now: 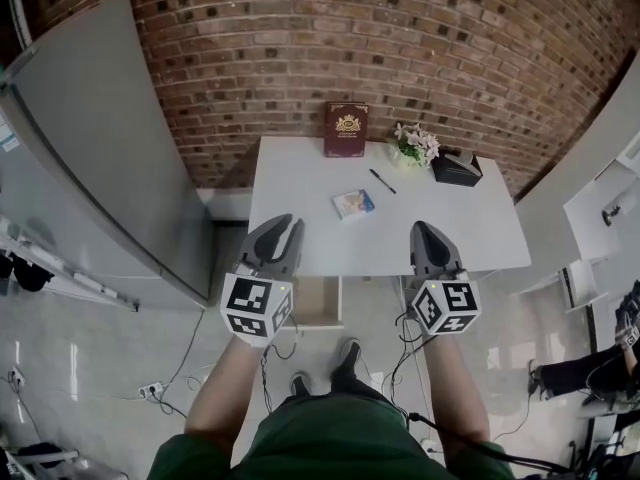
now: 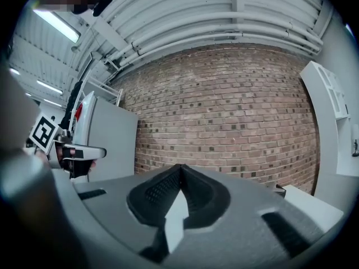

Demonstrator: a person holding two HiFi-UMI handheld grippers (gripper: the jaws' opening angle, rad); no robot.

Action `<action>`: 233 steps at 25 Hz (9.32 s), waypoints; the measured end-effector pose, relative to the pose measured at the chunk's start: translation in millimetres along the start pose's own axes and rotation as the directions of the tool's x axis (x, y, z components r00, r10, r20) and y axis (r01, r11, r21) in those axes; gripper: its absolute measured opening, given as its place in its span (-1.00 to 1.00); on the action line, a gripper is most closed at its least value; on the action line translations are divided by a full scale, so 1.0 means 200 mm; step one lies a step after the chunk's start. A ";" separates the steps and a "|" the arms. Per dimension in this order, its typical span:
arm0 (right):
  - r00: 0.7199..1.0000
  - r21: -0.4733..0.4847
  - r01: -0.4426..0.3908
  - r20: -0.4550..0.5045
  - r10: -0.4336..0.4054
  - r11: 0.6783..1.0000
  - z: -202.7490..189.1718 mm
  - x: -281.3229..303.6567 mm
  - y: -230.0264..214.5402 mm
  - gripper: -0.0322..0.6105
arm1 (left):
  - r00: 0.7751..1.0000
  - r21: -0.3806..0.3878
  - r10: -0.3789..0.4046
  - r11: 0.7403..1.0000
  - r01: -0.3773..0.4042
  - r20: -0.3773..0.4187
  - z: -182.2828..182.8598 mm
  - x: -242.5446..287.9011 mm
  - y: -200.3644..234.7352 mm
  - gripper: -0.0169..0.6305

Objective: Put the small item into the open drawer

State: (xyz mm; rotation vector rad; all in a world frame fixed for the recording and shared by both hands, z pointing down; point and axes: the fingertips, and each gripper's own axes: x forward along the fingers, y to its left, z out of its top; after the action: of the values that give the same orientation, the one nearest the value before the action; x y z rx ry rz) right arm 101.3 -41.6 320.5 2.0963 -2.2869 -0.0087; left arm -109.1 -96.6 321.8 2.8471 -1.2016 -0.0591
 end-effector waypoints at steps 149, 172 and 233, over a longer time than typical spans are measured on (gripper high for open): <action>0.878 0.268 -0.230 -0.357 0.319 0.935 -1.29 0.68 -0.04 -0.89 | 0.539 0.305 -0.112 0.720 0.623 -0.835 -2.28 -0.04 -0.25 0.20; 0.894 0.258 -0.136 -0.385 0.231 0.957 -1.45 0.52 -0.14 -0.89 | 0.381 0.350 0.061 0.549 0.759 -0.922 -3.15 0.05 0.07 0.20; 0.957 0.074 -0.272 -0.084 0.278 0.959 -0.38 0.85 0.07 -0.89 | 0.953 0.373 0.186 0.924 -0.087 -0.240 -0.73 0.48 0.32 -0.88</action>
State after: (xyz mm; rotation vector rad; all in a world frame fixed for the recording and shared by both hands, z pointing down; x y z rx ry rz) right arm 75.5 -207.8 401.4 1.7420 -2.5288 0.1674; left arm -79.4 -204.4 470.0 2.9137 -1.4733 0.5993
